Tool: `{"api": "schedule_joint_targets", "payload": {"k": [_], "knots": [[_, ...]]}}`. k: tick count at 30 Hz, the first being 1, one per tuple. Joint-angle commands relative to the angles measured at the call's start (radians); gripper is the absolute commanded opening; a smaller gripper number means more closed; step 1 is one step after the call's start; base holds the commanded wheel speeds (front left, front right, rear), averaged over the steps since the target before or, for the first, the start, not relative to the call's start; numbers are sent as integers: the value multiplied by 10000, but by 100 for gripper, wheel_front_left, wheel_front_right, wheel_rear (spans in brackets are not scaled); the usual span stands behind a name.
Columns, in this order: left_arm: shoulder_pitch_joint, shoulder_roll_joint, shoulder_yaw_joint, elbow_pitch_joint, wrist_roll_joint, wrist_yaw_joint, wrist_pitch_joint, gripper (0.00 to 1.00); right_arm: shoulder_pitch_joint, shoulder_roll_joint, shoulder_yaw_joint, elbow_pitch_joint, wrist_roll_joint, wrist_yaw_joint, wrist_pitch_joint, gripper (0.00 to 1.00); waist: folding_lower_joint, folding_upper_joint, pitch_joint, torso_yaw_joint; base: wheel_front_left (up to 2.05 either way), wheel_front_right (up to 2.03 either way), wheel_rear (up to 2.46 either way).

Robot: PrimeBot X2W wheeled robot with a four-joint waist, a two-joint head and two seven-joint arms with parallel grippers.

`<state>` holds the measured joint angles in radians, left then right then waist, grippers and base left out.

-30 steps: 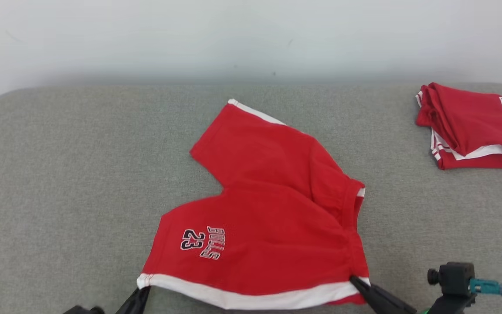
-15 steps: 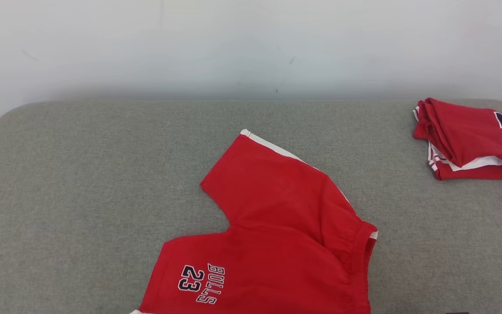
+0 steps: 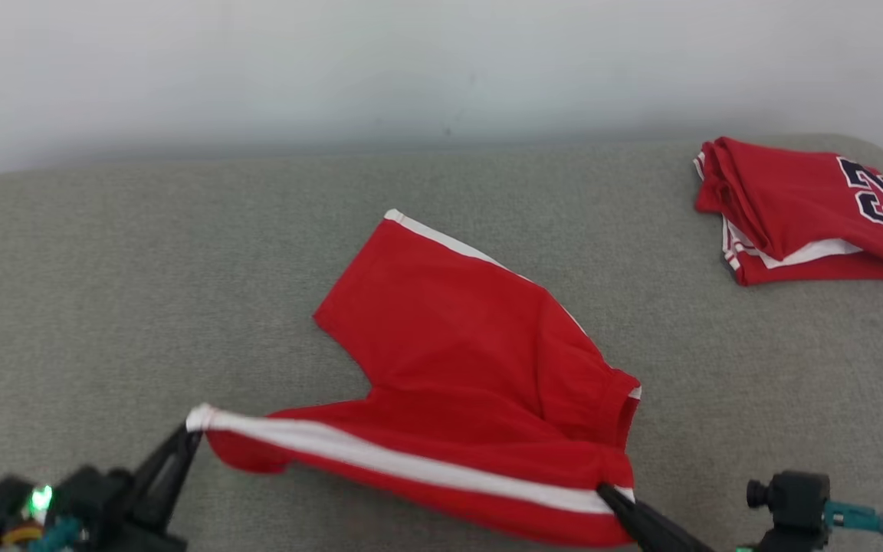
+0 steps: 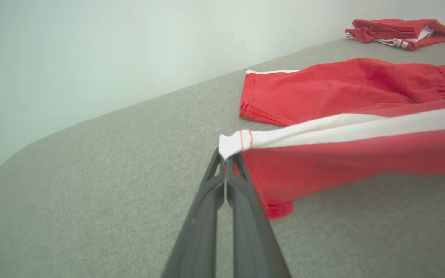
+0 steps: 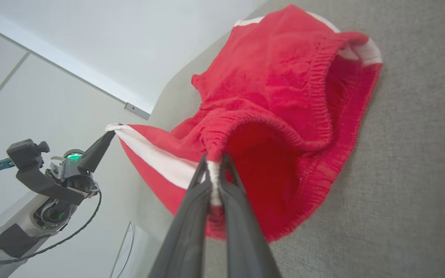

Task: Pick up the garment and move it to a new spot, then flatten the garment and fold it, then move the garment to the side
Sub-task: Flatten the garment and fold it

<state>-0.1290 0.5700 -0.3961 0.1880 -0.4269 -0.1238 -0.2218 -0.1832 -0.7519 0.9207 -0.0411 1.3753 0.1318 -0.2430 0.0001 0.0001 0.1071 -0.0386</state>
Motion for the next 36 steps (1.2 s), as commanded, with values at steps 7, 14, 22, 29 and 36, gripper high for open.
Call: {"api": "schedule_joint_targets", "payload": {"k": [7, 14, 22, 29, 36], "knots": [[-2873, 1194, -1396, -446, -552, -59, 1226, 0, -752, 345, -594, -138, 283, -19, -180, 0, -1, -1, 1189, -877, 0, 0, 0], [-6113, 2232, -3626, 105, -1603, -52, 2189, 0, -1687, 1076, -1128, 300, -187, -19, -234, 0, -1, -1, 2280, -1608, 0, 0, 0], [-9211, 2267, -6189, 1398, -2372, -53, 2537, 0, -2133, 1945, -2029, 762, -956, -19, -224, 0, -1, -1, 3109, -2128, 0, 0, 0], [-11307, 2068, -8090, 2683, -3054, -51, 2333, 0, -2393, 2394, -2199, 830, -1383, -19, -226, 0, -1, -1, 3548, -2434, 0, 0, 0], [-12224, 1848, -8782, 3486, -3287, -51, 2172, 0, -2610, 2636, -2249, 822, -1879, -19, -227, 0, -1, -1, 3761, -2678, 0, 0, 0]]}}
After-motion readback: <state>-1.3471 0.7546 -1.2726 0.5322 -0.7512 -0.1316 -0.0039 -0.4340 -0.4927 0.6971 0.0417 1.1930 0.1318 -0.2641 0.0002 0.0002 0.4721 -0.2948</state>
